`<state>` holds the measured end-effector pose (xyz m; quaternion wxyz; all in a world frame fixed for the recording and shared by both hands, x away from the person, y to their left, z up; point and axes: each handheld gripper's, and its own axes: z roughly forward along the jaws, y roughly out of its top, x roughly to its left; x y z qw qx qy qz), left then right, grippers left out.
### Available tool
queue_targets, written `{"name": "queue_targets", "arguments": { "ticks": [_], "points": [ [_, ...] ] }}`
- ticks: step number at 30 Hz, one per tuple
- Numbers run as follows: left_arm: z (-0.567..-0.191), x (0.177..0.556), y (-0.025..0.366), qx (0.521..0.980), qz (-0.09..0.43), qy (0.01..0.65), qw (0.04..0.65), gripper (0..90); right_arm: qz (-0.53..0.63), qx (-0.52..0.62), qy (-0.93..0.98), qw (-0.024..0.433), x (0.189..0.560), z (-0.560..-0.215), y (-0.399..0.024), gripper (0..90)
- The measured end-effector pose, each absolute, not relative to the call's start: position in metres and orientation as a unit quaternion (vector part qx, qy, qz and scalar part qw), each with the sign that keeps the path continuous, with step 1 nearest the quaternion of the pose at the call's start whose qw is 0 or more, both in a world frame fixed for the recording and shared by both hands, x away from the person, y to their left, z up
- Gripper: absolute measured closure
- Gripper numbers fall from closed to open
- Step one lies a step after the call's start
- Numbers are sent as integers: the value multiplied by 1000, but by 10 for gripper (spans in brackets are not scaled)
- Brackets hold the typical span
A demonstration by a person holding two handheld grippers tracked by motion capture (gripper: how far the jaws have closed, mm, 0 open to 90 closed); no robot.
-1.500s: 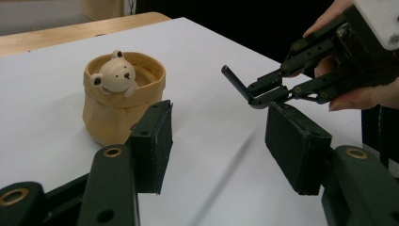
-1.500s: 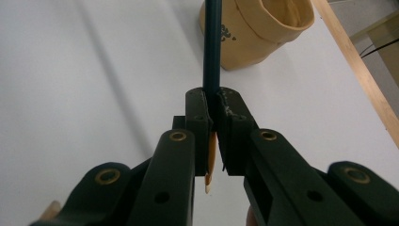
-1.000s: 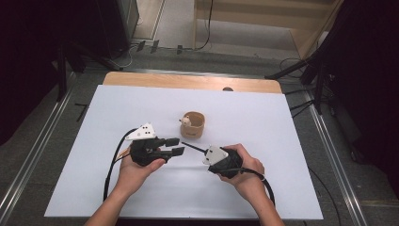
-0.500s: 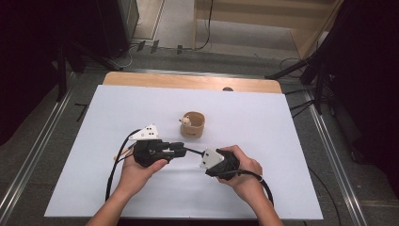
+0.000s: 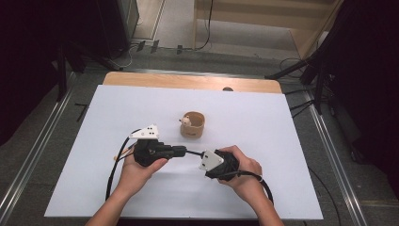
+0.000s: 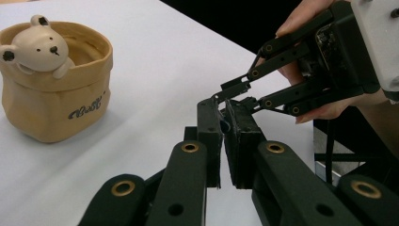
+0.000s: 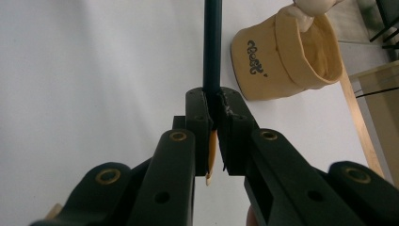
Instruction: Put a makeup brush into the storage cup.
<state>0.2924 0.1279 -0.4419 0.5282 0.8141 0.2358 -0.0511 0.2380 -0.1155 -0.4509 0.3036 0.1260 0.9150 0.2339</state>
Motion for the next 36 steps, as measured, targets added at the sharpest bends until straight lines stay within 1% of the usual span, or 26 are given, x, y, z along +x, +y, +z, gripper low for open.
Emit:
{"name": "queue_targets", "arguments": {
  "ticks": [2, 3, 5, 6, 7, 8, 9, 10, 11, 12, 14, 15, 16, 17, 18, 19, 23, 24, 25, 29, 30, 32, 33, 36],
  "points": [
    [-441, 291, 126, 818, -44, 230, 525, 861, 232, 124, 915, 305, 238, -452, -115, 842],
    [-441, 290, 127, 817, -44, 229, 527, 863, 235, 130, 914, 304, 238, -453, -115, 793],
    [-440, 291, 129, 809, -51, 231, 538, 864, 248, 141, 908, 307, 237, -453, -116, 628],
    [-440, 291, 129, 809, -51, 231, 538, 864, 248, 141, 908, 307, 237, -453, -116, 628],
    [-438, 292, 133, 805, -43, 231, 545, 864, 253, 161, 903, 307, 235, -452, -115, 444],
    [-438, 292, 133, 805, -43, 231, 545, 864, 253, 161, 903, 307, 235, -452, -115, 444],
    [-436, 291, 136, 799, -32, 235, 552, 864, 271, 184, 900, 289, 236, -452, -115, 271],
    [-436, 291, 136, 799, -32, 235, 552, 864, 271, 184, 900, 289, 236, -452, -115, 271],
    [-435, 290, 138, 796, -21, 236, 557, 864, 279, 195, 895, 287, 236, -452, -116, 214],
    [-434, 290, 140, 789, -10, 238, 566, 864, 303, 230, 881, 281, 239, -451, -118, 127],
    [-434, 289, 142, 782, 3, 242, 575, 864, 317, 254, 866, 291, 238, -450, -121, 71],
    [-434, 289, 142, 782, 3, 242, 575, 864, 317, 254, 866, 291, 238, -450, -121, 71],
    [-433, 288, 145, 775, 13, 243, 583, 864, 347, 273, 853, 277, 239, -448, -126, 42],
    [-433, 288, 145, 775, 13, 243, 583, 864, 354, 282, 849, 272, 239, -447, -127, 15],
    [-433, 288, 146, 770, 14, 244, 589, 864, 354, 282, 849, 272, 239, -447, -127, 15],
    [-433, 287, 148, 762, 20, 245, 599, 863, 379, 304, 834, 261, 239, -445, -131, 0],
    [-433, 285, 150, 749, 36, 245, 614, 864, 435, 342, 803, 220, 242, -444, -138, 0],
    [-433, 285, 150, 749, 36, 245, 614, 863, 435, 342, 803, 220, 242, -444, -138, 0],
    [-433, 285, 150, 746, 43, 245, 618, 863, 455, 357, 790, 202, 243, -445, -139, 0],
    [-434, 284, 149, 740, 54, 240, 625, 864, 478, 381, 769, 189, 243, -447, -139, 0],
    [-435, 284, 149, 738, 52, 237, 630, 864, 495, 395, 754, 175, 243, -448, -139, 0],
    [-436, 283, 149, 732, 60, 233, 637, 863, 501, 399, 748, 172, 243, -448, -139, 0],
    [-438, 283, 148, 727, 57, 231, 644, 864, 515, 410, 736, 158, 242, -447, -138, 0],
    [-440, 283, 148, 720, 65, 229, 653, 864, 535, 430, 714, 138, 241, -447, -136, 0]
  ]
}}
